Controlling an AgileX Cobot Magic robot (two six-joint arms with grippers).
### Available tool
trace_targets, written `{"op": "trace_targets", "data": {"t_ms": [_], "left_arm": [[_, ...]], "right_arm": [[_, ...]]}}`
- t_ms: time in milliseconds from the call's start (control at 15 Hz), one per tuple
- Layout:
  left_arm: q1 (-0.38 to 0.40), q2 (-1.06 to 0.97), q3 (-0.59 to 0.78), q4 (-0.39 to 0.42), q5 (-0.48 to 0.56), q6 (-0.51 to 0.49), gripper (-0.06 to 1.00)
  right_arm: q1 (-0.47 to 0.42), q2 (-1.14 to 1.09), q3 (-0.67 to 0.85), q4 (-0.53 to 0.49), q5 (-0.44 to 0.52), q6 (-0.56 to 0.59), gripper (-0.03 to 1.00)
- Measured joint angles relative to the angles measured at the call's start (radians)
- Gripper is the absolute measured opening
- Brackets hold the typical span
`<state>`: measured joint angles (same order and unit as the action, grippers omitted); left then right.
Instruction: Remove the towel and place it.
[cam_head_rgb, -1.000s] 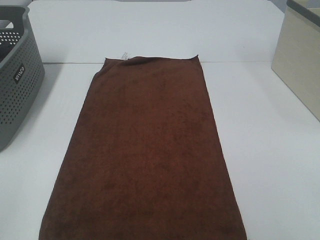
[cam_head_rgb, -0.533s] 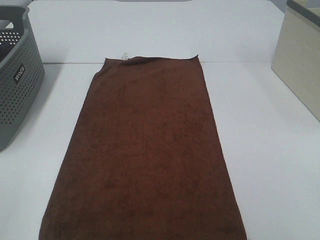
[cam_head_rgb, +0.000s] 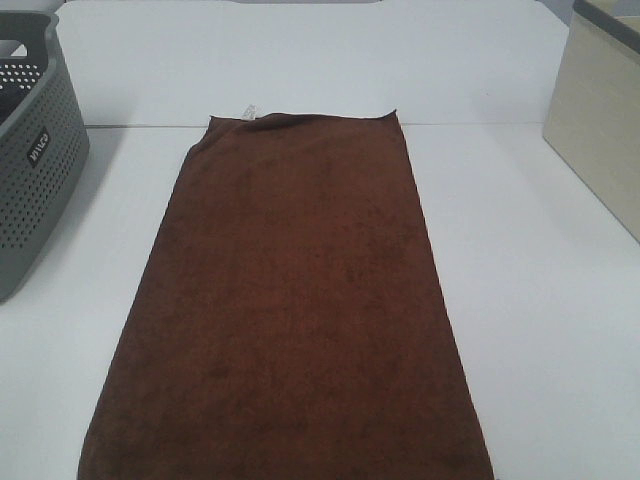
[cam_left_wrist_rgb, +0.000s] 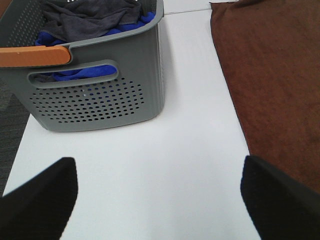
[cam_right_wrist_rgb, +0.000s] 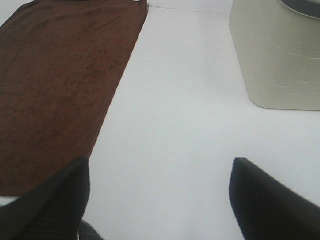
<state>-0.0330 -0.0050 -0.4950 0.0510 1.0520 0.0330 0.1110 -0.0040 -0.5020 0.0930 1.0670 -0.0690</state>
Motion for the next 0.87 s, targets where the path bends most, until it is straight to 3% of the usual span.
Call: {"op": "trace_targets", "data": {"t_ms": [867], "left_arm": [[0.0,0.0,0.0,-0.094,0.0,-0.003,0.81]], "right_arm": [[0.0,0.0,0.0,0.0,0.0,0.0,0.75]]}}
